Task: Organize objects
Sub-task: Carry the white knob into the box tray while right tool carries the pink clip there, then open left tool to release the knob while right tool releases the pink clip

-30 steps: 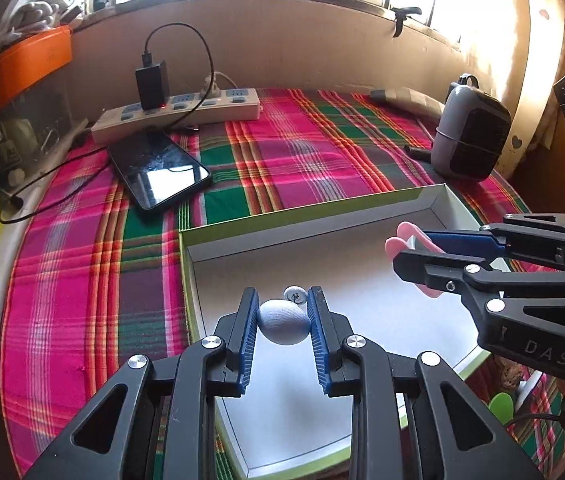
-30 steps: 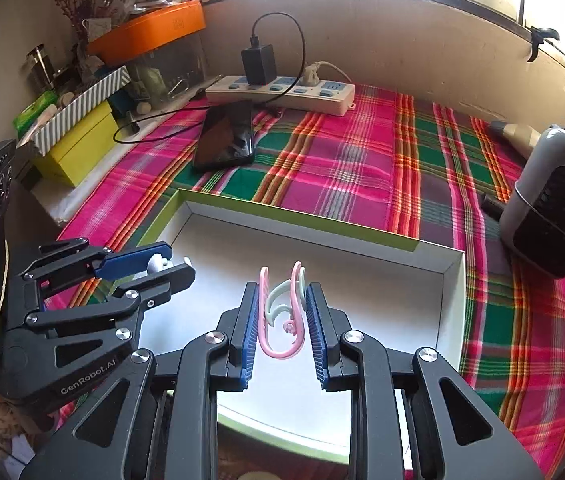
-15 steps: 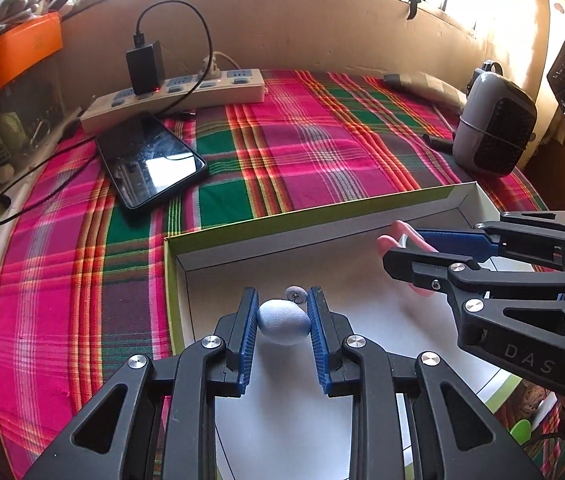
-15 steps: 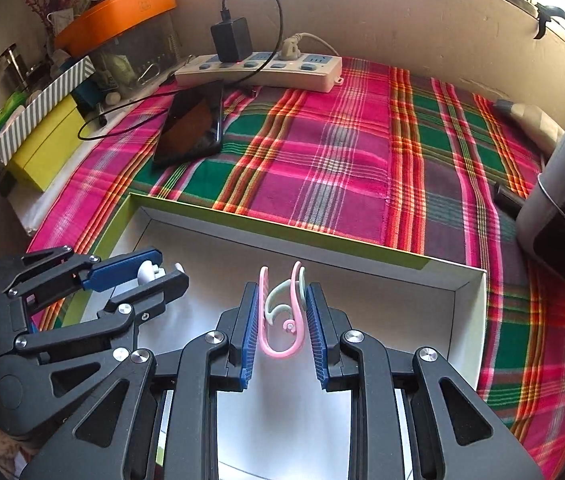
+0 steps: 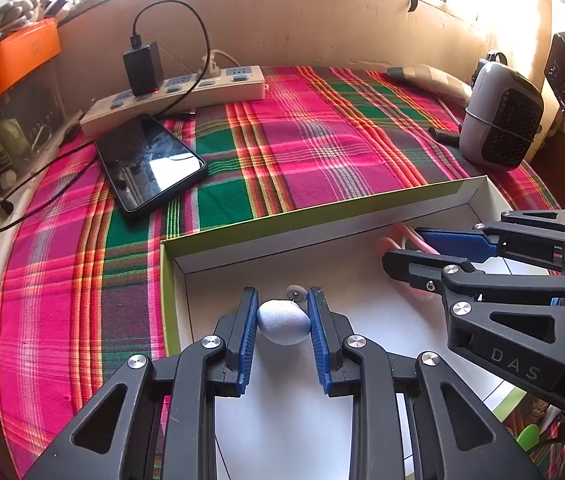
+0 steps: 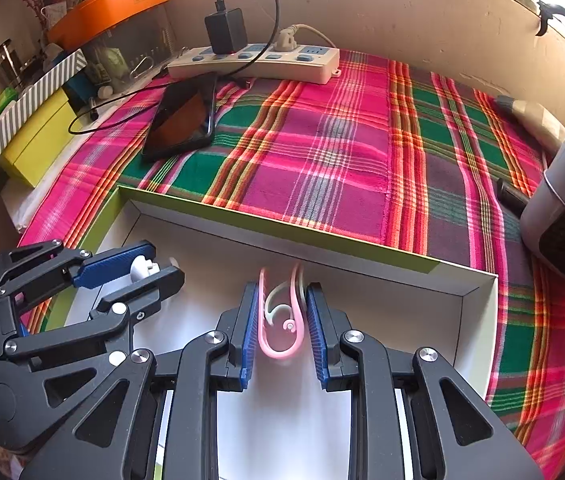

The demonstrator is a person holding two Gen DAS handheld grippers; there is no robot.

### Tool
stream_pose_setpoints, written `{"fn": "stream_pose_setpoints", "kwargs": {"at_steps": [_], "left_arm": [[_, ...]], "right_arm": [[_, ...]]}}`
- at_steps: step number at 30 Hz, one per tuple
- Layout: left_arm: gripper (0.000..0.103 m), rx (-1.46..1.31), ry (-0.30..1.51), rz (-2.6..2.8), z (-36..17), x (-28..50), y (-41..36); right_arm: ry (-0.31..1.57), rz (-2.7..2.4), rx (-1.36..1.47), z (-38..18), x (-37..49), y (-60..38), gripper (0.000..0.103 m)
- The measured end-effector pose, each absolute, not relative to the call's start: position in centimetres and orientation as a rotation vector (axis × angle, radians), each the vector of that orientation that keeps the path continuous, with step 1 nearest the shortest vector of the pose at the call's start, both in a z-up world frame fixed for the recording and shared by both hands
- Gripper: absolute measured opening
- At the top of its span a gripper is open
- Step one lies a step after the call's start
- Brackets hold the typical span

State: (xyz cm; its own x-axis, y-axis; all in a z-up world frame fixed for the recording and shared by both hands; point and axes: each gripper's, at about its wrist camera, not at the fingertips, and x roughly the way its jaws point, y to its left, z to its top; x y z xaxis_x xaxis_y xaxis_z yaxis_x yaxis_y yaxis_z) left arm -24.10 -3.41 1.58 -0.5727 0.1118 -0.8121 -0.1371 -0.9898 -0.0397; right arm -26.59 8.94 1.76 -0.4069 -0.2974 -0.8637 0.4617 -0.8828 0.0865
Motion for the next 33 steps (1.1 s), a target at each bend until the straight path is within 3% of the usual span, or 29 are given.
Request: {"fn": "stream_pose_setpoints", "kwargs": {"at_steps": [9,16,33], "left_arm": [[0.028,-1.374,0.033,2.668,1.7,-24.0,-3.5],[0.033,-1.378,0.010,2.684,2.0,-23.1,-3.9],[0.034,-1.233,-0.022,2.763,5.8,-16.5,-4.7]], "right_arm": [[0.219,-2.310,1.341,1.9,-26.3,8.9,0.025],[0.196,-2.331,1.324,2.4,-25.8,9.2,0.043],[0.123,-2.406,1.218,5.9,-20.7,12.3,0.043]]}}
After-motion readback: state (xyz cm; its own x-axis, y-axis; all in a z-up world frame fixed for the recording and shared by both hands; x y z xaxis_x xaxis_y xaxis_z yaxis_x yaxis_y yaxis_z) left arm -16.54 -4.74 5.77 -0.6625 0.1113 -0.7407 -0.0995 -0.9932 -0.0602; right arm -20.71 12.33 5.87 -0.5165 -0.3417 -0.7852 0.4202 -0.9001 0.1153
